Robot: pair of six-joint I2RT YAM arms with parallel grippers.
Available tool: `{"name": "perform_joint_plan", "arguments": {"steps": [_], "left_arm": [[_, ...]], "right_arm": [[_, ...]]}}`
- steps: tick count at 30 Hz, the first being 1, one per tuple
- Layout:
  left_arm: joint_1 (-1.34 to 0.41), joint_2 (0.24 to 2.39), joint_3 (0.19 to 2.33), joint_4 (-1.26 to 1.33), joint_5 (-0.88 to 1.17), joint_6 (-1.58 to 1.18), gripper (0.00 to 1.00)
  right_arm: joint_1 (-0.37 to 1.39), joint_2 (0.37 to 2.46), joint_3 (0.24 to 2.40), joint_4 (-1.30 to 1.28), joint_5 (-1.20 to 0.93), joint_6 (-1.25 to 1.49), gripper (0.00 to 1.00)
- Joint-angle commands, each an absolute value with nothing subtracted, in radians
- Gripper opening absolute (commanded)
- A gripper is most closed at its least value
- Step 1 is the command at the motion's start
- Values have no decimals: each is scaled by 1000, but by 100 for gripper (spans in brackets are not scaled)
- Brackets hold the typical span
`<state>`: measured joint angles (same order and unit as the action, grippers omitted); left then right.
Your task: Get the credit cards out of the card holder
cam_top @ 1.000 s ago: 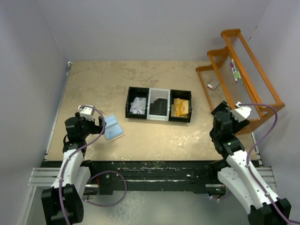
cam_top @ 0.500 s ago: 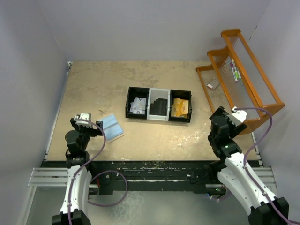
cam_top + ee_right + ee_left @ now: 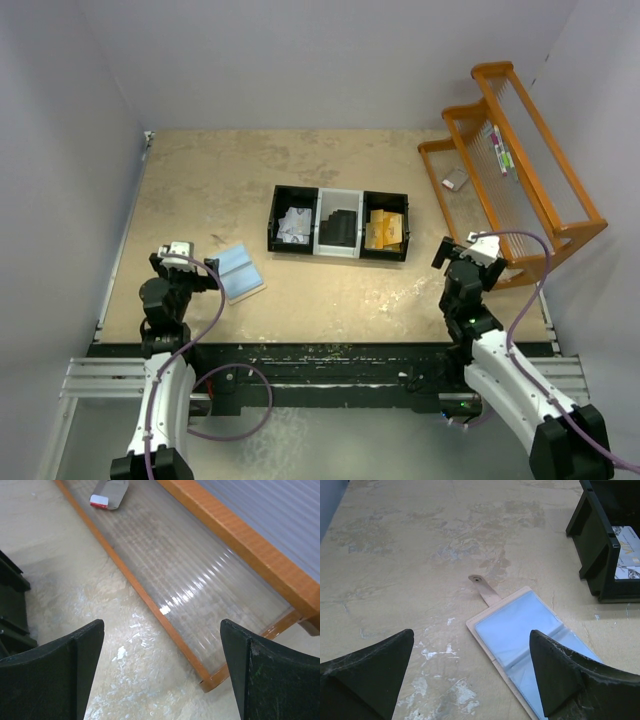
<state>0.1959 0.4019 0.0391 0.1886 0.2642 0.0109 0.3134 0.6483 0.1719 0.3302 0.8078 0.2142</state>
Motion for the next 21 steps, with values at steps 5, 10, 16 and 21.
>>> {"name": "perform_joint_plan", "arguments": {"steps": [5,10,16,21], "left_arm": [[199,410,43,225,267,2,99],[198,403,41,220,268,0,99],[199,406,41,222,268,0,99],[199,407,41,224,268,2,99]], "right_arm": [[311,686,172,470,780,164,100],[313,610,134,528,668,60,100],[312,642,201,334,961,315,100],[313,624,139,525,664,66,100]]}}
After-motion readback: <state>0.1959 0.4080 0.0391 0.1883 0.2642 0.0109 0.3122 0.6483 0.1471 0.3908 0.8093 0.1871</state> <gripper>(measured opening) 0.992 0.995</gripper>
